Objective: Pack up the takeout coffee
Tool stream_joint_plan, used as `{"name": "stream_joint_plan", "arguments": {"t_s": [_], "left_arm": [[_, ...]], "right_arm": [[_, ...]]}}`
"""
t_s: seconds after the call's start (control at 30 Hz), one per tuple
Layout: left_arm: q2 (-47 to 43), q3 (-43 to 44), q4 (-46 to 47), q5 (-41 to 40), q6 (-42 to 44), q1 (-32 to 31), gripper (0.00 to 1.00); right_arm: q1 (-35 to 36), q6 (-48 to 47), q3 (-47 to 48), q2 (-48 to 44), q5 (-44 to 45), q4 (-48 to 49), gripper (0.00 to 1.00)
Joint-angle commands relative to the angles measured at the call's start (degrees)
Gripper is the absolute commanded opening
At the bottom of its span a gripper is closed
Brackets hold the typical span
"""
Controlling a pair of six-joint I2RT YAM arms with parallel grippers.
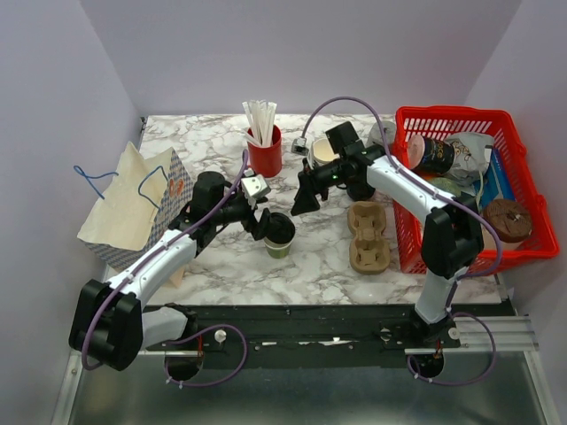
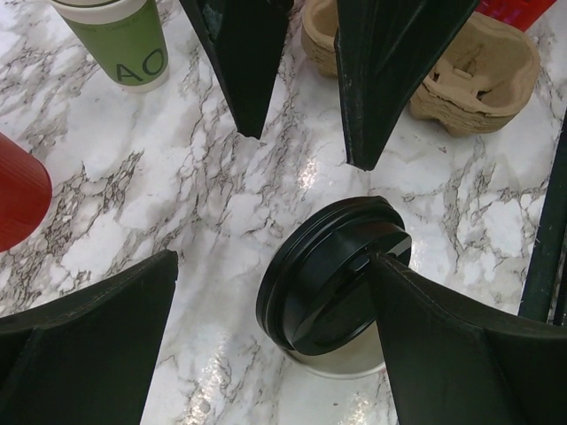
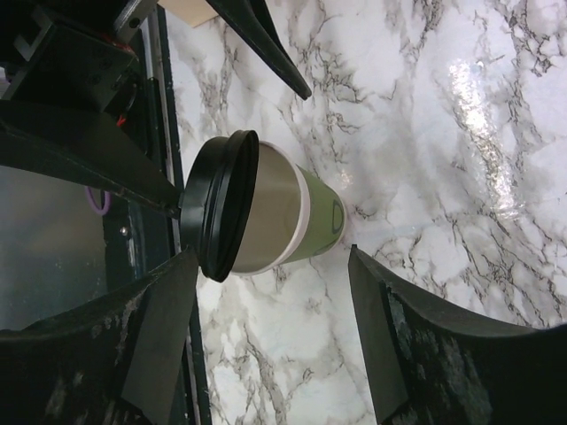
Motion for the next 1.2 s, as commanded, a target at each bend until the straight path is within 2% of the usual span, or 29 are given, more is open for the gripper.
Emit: {"name": "stream_joint_plan", "arguments": {"t_s": [0.0,0.37,0.83,0.93,1.0,1.1,1.17], "left_arm": [[1.66,1.59,2.66,2.64,-2.69,-0.2,0.95],[6.58,5.98,0.29,4.4,-4.36,-0.37,0.93],[4.66,3.52,-1.82,4.66,-3.57,-0.37,0.91],[3.87,3.7,-2.34,3.87,-3.49,-0.29,0.91],[2.9,4.57,-3.22,3.26,-3.4,-0.2,0.91],[1.67,6.07,-6.02,2.12,-2.7,0.24,0.91],[0.62,6.94,-7.52,2.2,-2.17,0.41,0.91]], "right_arm": [[0.76,-0.56,0.74,1.73,-2.1,-0.16,0.76],[1.38,0.05,1.27,4.02,-0.25,-0.16,0.75],[1.73,0.67,1.36,6.39,-2.01,-0.08,0.73],[1.82,0.58,2.32,6.13,0.61,-0.16,0.71],[1.82,0.06,3.28,5.26,6.84,-0.16,0.68],[1.38,-4.32,3.47,3.5,14.76,-0.25,0.64],[1.03,-11.87,2.77,1.92,19.05,-0.16,0.6]]}}
